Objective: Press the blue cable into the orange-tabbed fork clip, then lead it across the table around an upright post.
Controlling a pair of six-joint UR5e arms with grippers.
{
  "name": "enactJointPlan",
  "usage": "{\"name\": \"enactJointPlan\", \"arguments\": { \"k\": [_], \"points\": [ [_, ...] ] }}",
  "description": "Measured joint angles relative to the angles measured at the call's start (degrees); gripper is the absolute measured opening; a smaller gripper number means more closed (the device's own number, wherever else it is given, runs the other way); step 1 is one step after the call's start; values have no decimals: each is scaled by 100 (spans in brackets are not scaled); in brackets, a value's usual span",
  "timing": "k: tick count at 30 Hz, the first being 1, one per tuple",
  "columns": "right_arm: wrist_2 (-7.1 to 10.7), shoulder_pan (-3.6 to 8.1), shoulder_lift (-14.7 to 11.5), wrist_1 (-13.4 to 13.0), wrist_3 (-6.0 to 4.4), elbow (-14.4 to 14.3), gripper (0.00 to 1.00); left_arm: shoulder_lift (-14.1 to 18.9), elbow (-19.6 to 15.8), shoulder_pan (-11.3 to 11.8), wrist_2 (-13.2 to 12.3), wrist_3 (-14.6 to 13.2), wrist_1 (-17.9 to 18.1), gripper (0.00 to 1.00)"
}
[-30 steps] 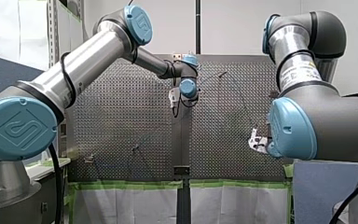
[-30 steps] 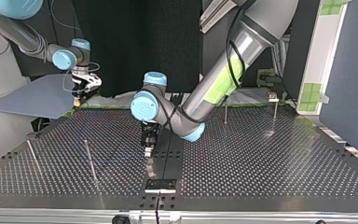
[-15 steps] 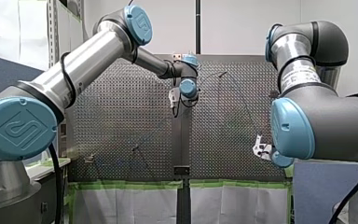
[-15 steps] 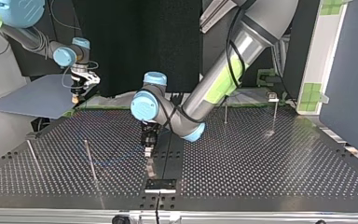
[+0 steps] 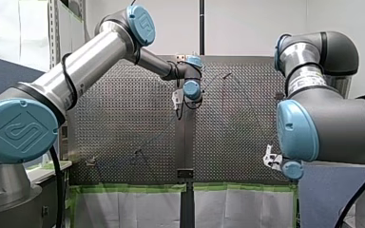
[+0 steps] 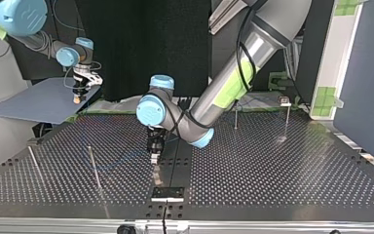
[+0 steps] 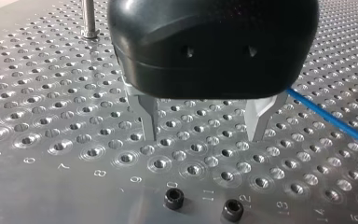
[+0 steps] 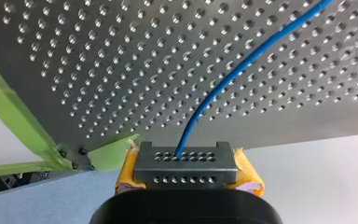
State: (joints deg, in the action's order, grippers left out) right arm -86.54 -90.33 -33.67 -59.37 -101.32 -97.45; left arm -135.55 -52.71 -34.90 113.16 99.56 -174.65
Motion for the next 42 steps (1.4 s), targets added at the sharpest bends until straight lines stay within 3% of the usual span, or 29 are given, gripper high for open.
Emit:
{"name": "enactJointPlan", "arguments": {
  "k": [14,27,42],
  "points": [
    [2,110,713,15,-2,301,0,0,0,-1,-7,10,0,92],
    [2,176,826,-68,-11,370,0,0,0,-24,8,7,0,92],
    [22,211,1072,13,16,596,0,0,0,-29,16,2,-46,92]
  ]
}}
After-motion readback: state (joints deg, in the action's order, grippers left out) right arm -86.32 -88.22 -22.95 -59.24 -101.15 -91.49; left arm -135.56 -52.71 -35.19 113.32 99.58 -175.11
